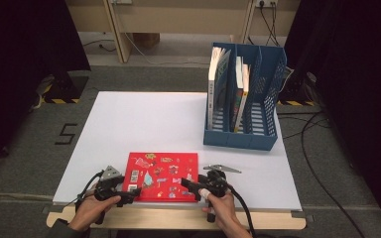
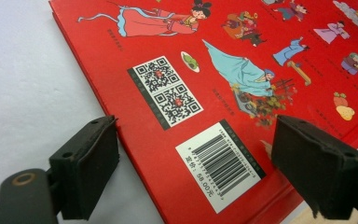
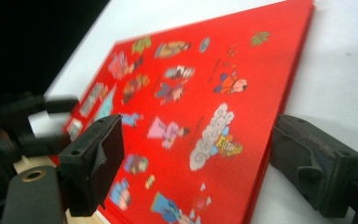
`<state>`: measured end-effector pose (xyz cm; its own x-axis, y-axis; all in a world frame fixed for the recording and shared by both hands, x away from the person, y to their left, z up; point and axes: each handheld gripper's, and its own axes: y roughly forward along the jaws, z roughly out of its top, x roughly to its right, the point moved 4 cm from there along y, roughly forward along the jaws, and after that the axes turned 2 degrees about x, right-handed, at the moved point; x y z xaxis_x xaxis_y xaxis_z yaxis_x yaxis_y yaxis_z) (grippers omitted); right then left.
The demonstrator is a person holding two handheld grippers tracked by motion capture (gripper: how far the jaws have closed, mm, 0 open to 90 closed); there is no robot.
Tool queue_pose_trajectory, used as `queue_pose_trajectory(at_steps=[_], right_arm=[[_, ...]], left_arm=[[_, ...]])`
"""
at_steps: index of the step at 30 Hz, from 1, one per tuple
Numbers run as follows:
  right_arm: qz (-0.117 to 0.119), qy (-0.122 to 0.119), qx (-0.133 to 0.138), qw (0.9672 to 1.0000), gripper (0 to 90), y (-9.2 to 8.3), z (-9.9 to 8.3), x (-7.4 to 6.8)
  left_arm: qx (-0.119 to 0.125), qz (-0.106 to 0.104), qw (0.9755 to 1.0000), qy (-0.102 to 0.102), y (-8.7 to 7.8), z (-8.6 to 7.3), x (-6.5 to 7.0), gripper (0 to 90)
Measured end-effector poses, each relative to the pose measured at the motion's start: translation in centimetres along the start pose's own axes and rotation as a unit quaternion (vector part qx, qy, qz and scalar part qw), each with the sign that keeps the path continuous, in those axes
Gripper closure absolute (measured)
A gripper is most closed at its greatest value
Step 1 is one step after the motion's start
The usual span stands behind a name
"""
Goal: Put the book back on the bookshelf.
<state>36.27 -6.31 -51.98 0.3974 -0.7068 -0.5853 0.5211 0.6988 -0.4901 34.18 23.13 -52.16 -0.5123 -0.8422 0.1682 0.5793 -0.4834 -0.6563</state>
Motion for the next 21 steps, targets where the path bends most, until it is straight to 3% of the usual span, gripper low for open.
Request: queue_pose_trajectory(at_steps=[2,6,9,12,14,20,21], right_arm=[[0.003,0.033,0.005,0.9994,20.5,-0.1,0.2,0.2],[0.017,0.071,0.009,0.9973,23.4,-0.3,0.4,0.7],[0.021,0.067,0.004,0.9975,23.6,-0.4,0.8,0.7],[0.023,0.084,0.019,0.9961,28.1,-0.6,1.3,0.9],[0.041,0.097,0.039,0.9937,31.1,-1.0,2.1,0.9],[0.069,0.088,0.065,0.9916,32.9,-1.8,4.9,-0.1],[0.071,0.078,0.066,0.9923,33.0,-1.9,5.3,-0.3]], left_arm=[[0.001,0.000,1.0000,-0.002,0.0,0.0,0.0,14.9],[0.006,0.007,0.9999,-0.009,0.1,0.0,0.1,15.3],[0.012,0.008,0.9997,-0.018,0.0,0.0,0.0,17.7],[0.017,0.003,0.9993,-0.032,0.1,0.0,0.0,18.1],[0.023,-0.006,0.9987,-0.045,0.1,0.1,-0.1,18.0],[0.034,-0.031,0.9953,-0.085,0.2,0.4,-0.4,17.3],[0.035,-0.035,0.9947,-0.090,0.2,0.4,-0.4,17.0]])
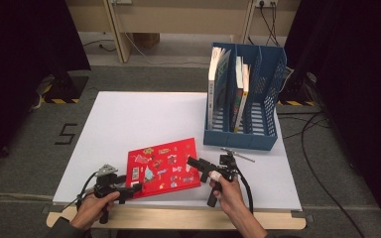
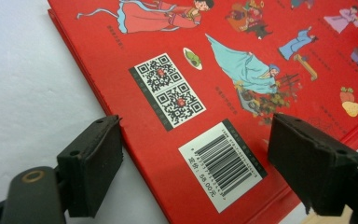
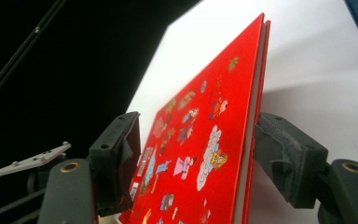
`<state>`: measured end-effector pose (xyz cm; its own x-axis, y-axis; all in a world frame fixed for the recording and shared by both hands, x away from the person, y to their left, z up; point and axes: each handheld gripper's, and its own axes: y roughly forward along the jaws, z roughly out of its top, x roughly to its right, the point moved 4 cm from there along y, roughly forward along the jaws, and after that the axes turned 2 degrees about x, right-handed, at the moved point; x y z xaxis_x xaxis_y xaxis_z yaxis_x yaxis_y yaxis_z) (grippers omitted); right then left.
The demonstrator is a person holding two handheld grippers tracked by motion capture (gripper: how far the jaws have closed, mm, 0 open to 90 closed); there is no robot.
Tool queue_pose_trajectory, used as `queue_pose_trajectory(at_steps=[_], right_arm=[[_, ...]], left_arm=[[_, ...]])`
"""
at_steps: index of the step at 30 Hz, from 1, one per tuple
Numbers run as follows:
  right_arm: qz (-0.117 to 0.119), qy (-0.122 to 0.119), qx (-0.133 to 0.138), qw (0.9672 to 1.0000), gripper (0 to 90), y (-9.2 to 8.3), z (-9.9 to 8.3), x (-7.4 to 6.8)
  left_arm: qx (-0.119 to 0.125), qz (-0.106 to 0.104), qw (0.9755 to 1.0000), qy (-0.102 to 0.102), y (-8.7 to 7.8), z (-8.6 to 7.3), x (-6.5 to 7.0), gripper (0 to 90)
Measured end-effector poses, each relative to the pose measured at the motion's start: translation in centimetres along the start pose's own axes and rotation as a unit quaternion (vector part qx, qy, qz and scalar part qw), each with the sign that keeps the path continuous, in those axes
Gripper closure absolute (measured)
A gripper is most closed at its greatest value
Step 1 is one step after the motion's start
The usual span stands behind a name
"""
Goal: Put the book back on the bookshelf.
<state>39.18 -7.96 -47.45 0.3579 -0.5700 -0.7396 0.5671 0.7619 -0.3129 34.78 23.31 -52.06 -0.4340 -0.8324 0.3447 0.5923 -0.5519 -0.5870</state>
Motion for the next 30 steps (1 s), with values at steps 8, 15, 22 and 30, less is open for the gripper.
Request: queue_pose_trajectory(at_steps=[8,15,22,30], right_arm=[[0.023,-0.024,0.017,0.9993,36.2,0.0,1.5,-2.1],[0.029,-0.048,0.026,0.9981,38.2,0.4,2.7,-4.3],[0.031,-0.121,0.016,0.9921,38.0,1.6,4.3,-8.4],[0.050,-0.131,0.013,0.9901,38.1,2.5,5.0,-10.6]], left_arm=[[0.006,-0.029,0.9989,-0.035,-0.1,0.1,-0.5,16.1],[0.011,-0.053,0.9961,-0.070,-0.3,0.3,-1.0,15.4],[0.020,-0.086,0.9895,-0.115,-0.4,0.4,-1.7,14.5],[0.023,-0.104,0.9863,-0.126,-0.7,0.5,-2.2,14.2]])
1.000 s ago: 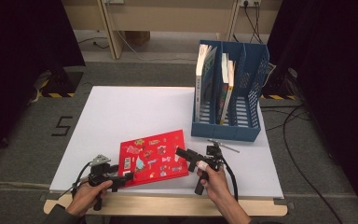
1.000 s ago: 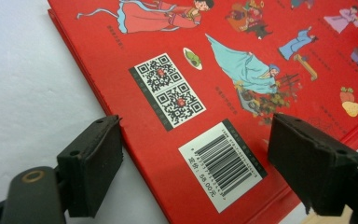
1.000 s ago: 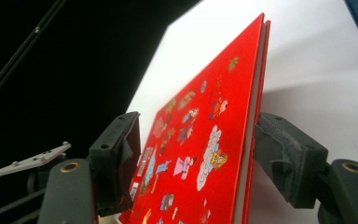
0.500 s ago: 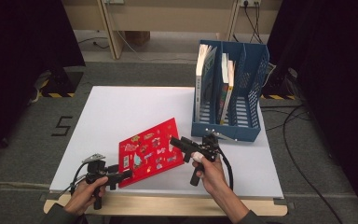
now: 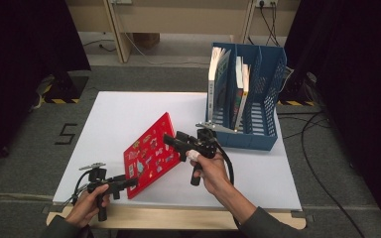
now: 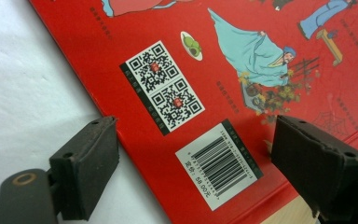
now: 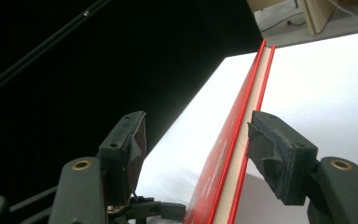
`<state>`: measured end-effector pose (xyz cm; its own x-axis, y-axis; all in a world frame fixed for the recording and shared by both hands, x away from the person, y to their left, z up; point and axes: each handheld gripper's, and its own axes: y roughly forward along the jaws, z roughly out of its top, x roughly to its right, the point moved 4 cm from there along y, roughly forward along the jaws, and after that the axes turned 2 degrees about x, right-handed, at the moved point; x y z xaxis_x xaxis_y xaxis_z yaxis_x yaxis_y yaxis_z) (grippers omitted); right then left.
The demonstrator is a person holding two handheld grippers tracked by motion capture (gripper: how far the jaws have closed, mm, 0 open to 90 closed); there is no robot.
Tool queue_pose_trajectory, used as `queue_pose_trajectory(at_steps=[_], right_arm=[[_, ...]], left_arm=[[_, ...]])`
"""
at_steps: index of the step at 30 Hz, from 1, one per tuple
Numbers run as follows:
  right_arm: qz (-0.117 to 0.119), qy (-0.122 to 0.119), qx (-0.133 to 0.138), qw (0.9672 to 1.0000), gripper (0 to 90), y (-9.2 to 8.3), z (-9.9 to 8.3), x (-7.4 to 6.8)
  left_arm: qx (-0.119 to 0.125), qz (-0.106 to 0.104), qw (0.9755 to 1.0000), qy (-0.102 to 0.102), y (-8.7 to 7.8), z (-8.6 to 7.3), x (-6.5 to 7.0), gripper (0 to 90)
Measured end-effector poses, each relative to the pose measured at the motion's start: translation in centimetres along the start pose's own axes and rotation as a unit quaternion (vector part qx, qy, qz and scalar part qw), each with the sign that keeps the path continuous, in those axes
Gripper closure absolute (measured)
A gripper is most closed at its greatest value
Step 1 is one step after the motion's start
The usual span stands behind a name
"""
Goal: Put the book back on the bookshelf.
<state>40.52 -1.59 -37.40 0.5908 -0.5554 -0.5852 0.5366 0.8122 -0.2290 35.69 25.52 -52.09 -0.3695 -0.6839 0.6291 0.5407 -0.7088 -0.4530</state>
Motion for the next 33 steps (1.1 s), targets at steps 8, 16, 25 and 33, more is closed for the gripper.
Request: queue_pose_trajectory(at_steps=[8,16,25,33], right_arm=[[0.012,0.002,0.001,0.9999,38.2,0.5,0.4,-0.7],[0.020,0.009,0.005,0.9997,38.2,0.6,0.4,-1.1],[0.019,-0.016,0.007,0.9997,39.1,0.8,0.4,-1.9],[0.003,-0.066,0.013,0.9977,38.9,1.1,0.1,-3.0]], left_arm=[[0.007,-0.003,0.9995,0.031,-0.3,0.2,0.0,15.4],[0.013,0.009,0.9988,0.047,-0.6,0.4,-0.4,16.8],[0.004,0.018,0.9989,0.043,-0.8,0.4,-1.4,17.1],[0.008,0.017,0.9992,0.036,-1.0,0.4,-1.5,17.3]])
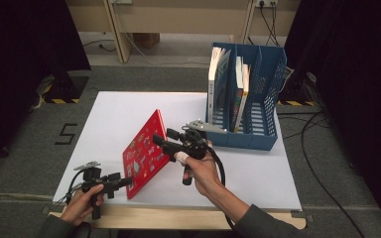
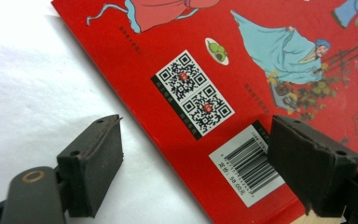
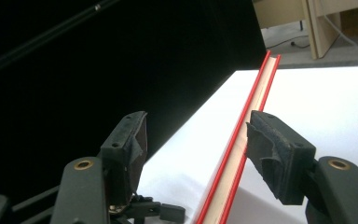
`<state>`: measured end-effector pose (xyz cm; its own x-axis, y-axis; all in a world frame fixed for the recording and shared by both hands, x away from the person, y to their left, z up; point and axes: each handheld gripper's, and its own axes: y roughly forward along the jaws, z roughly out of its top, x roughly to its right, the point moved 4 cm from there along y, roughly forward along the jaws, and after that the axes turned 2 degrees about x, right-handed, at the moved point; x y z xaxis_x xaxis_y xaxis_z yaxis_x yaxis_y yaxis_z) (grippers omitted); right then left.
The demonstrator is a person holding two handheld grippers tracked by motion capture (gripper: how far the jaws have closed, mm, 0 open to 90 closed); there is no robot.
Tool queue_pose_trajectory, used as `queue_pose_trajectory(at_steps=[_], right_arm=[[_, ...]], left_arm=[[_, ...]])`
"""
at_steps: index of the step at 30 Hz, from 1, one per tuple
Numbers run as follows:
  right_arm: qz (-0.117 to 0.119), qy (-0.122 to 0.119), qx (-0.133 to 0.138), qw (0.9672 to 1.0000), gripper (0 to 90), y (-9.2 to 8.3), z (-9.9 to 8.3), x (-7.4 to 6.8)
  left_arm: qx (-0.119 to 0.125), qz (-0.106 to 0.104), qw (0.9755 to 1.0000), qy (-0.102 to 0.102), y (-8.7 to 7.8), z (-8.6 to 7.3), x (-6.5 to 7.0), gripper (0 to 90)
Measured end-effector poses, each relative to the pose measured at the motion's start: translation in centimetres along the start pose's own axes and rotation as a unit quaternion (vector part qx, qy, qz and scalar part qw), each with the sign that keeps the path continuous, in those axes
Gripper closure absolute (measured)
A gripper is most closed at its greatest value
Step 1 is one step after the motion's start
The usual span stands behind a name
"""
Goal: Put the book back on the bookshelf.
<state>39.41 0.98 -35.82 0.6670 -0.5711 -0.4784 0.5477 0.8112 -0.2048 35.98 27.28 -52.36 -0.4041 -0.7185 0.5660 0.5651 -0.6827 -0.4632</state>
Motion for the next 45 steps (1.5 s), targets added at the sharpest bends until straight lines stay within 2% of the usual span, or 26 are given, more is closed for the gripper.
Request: queue_pose_trajectory(at_steps=[3,7,9,12,16,21,23,25,27,32,36,40,44,45], right_arm=[[-0.020,-0.032,-0.005,0.9993,38.5,0.1,-0.1,-0.6],[-0.009,-0.011,-0.010,0.9998,38.6,-0.2,0.1,-1.1],[-0.014,-0.018,-0.011,0.9997,38.4,-0.2,0.1,-1.3],[-0.011,-0.009,-0.009,0.9999,38.1,-0.1,0.1,-1.5],[0.016,0.021,-0.004,0.9996,38.4,0.4,0.6,-2.1],[0.040,0.020,-0.012,0.9989,38.4,1.4,1.1,-3.5],[0.045,0.011,-0.019,0.9987,38.4,1.8,1.3,-4.2],[0.054,0.004,-0.021,0.9983,39.1,2.2,1.4,-4.7],[0.053,-0.004,-0.027,0.9982,38.9,2.5,1.5,-5.1],[0.054,-0.017,-0.028,0.9980,39.1,2.9,1.5,-5.7],[0.073,0.008,-0.022,0.9970,39.7,3.2,1.5,-5.8],[0.080,0.001,-0.017,0.9966,39.4,3.6,1.3,-6.3],[0.074,-0.016,-0.017,0.9970,37.9,3.5,1.3,-6.4],[0.075,-0.010,-0.016,0.9970,38.1,3.5,1.3,-6.4]], left_arm=[[0.000,0.001,1.0000,0.000,0.0,0.0,0.0,17.3],[0.002,-0.001,1.0000,-0.007,-0.1,0.0,0.0,17.1],[0.002,-0.001,1.0000,-0.009,-0.1,0.0,0.0,17.2],[0.005,-0.003,0.9999,-0.014,-0.1,0.0,-0.1,17.3],[0.010,-0.007,0.9995,-0.029,-0.3,0.0,-0.3,17.1],[0.024,0.004,0.9991,-0.035,-0.7,0.1,-0.5,16.6],[0.035,0.019,0.9985,-0.039,-0.8,0.3,-0.7,17.5],[0.039,0.033,0.9983,-0.027,-0.9,0.4,-0.8,19.1],[0.042,0.038,0.9982,-0.022,-0.9,0.4,-0.8,18.7],[0.046,0.042,0.9977,-0.025,-1.0,0.5,-0.9,18.9],[0.054,0.046,0.9971,-0.026,-1.1,0.6,-0.9,19.3],[0.056,0.050,0.9969,-0.024,-1.2,0.5,-0.8,20.0],[0.061,0.052,0.9965,-0.022,-1.2,0.4,-0.5,23.0],[0.060,0.052,0.9966,-0.025,-1.3,0.4,-0.6,23.1]])
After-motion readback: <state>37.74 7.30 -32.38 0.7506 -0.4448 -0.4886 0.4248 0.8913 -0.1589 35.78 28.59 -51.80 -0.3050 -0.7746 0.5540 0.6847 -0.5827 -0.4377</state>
